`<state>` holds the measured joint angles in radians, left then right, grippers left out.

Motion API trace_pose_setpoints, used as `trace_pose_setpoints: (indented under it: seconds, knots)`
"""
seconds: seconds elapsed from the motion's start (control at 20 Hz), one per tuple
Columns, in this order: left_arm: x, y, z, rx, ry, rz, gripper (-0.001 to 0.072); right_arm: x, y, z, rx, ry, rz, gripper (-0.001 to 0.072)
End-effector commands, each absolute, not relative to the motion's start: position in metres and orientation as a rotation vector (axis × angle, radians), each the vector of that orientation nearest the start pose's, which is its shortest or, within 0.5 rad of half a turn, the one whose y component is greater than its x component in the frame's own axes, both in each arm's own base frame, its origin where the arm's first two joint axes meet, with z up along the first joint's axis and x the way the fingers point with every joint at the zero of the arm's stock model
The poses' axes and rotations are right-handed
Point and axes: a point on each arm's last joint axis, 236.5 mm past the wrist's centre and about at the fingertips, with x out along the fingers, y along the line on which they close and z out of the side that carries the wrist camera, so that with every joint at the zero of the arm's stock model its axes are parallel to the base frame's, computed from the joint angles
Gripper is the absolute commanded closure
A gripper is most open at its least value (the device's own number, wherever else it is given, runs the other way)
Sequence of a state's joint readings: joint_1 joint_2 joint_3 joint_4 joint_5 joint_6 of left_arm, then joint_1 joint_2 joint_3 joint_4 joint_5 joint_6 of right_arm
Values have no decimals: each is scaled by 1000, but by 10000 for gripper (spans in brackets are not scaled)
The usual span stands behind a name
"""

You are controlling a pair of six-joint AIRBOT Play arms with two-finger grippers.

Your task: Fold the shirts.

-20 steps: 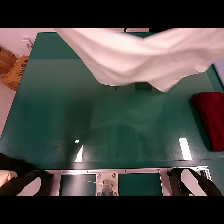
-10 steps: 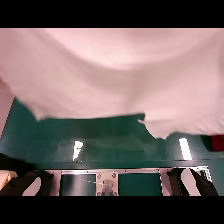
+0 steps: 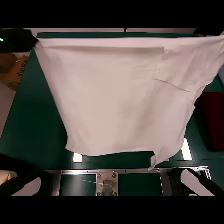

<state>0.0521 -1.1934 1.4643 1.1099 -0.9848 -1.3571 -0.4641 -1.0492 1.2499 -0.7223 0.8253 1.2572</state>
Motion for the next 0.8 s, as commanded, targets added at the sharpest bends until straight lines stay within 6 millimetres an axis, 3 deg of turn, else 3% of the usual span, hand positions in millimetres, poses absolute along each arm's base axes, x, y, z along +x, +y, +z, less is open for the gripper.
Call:
trace_pose_setpoints:
  seconds: [0.0,0.05,0.15,0.25,0.35,0.55,0.75]
  knots:
    - [501,-82,91,-326,852,-351,686,495,-68,114,630,595,37,693]
    - [510,-88,71,-360,869,-368,686,508,-69,87,661,644,36,693]
    - [529,-93,40,-444,876,-361,686,530,-72,51,726,695,35,693]
    - [546,-84,25,-467,847,-310,686,553,-78,36,757,701,38,693]
    - [561,-74,29,-474,782,-263,686,573,-84,39,771,676,49,693]
    - [581,-64,51,-525,671,-216,686,603,-94,65,755,599,68,693]
    - [592,-60,72,-524,610,-211,686,614,-105,84,745,530,50,693]
